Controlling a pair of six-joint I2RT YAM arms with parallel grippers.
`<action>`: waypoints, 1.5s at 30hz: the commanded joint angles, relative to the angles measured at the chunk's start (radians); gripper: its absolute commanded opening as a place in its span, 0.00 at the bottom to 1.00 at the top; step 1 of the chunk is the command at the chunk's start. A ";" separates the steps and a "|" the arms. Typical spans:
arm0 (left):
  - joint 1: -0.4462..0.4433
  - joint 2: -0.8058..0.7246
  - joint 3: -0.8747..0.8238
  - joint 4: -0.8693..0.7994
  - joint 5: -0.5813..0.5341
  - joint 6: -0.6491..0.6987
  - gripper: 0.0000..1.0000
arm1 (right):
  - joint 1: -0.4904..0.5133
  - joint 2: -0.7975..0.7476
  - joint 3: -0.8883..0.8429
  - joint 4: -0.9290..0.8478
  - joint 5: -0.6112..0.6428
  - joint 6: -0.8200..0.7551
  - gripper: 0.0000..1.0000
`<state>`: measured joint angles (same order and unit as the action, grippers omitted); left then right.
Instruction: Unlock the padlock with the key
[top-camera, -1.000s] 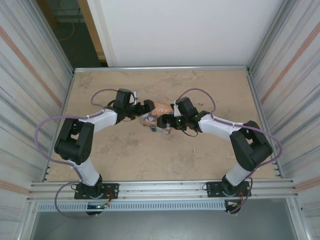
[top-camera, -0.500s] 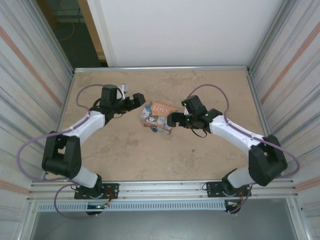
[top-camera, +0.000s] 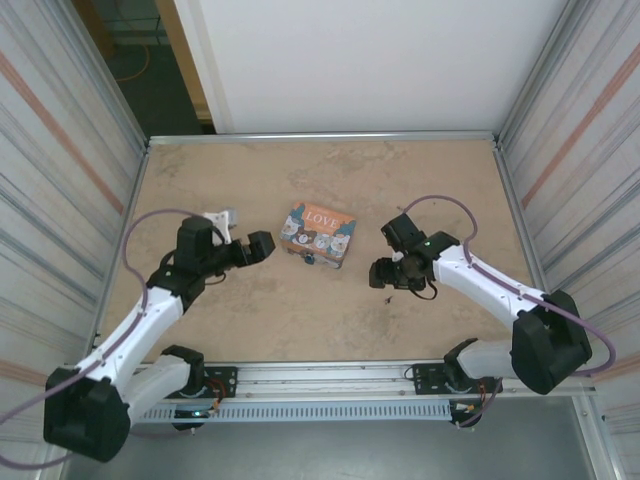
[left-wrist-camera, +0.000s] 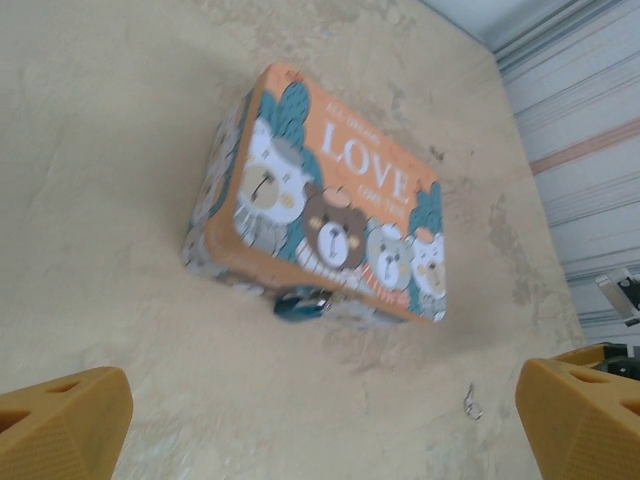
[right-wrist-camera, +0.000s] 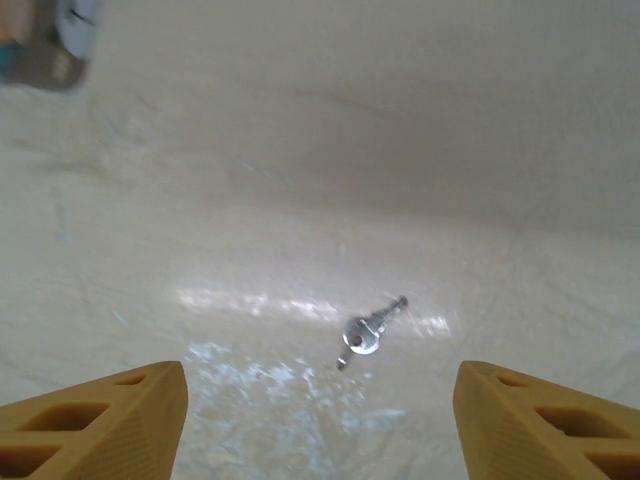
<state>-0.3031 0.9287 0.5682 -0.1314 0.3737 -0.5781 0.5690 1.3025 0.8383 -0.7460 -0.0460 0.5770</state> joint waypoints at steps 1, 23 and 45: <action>-0.004 -0.075 -0.056 -0.036 -0.057 -0.022 0.99 | -0.001 0.022 -0.021 -0.029 -0.010 0.031 0.65; -0.004 -0.060 -0.087 -0.033 -0.059 -0.035 0.99 | 0.070 0.184 -0.048 0.021 0.022 0.090 0.31; -0.002 -0.062 -0.073 -0.050 -0.060 -0.027 0.99 | 0.069 0.216 -0.094 0.065 0.029 0.091 0.11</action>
<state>-0.3031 0.8696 0.4908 -0.1646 0.3271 -0.6064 0.6292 1.4990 0.7738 -0.6876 -0.0231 0.6479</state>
